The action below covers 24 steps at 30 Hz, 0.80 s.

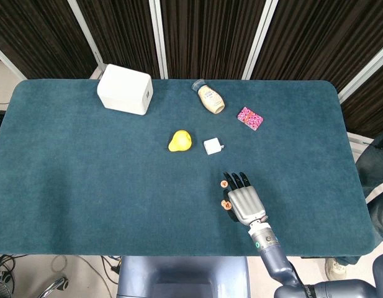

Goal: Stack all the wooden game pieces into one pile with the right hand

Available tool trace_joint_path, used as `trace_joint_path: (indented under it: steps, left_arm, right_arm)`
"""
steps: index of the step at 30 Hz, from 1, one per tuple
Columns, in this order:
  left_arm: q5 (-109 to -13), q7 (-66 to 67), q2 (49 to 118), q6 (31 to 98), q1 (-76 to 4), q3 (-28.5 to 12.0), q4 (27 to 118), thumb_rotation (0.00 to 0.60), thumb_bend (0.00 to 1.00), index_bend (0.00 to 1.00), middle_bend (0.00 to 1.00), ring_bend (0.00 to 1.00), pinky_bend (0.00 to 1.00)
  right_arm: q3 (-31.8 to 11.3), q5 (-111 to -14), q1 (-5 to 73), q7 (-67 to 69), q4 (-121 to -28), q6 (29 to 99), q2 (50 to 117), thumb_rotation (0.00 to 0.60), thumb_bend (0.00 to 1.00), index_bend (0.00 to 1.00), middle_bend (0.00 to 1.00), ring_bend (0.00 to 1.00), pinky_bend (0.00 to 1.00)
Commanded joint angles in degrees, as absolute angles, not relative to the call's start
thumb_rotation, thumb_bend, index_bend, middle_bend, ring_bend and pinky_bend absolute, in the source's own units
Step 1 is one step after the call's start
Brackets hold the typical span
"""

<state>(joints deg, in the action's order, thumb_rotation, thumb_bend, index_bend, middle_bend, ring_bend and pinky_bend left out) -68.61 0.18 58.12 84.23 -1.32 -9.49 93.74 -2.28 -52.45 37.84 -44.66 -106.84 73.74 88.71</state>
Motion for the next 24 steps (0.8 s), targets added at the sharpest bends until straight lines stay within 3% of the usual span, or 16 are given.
trace_joint_path:
  steps: [1,24]
  left_arm:
    - [-68.5,0.2,58.1,84.1,-1.4,-9.5,93.7,0.6,0.09,0.0,0.0,0.0,0.08]
    - [-68.1,0.6,58.1,84.0,-1.4,-9.5,93.9,0.6,0.09,0.0,0.0,0.0,0.08]
  right_arm:
    - [-2.3,-52.2,37.6,-44.4,-105.8,73.3,89.3,0.6,0.39,0.51,0.0,0.0,0.0]
    - [-4.9,-48.2,38.8,-45.6,-100.5,69.9,92.9,0.6,0.39,0.51,0.0,0.0,0.0]
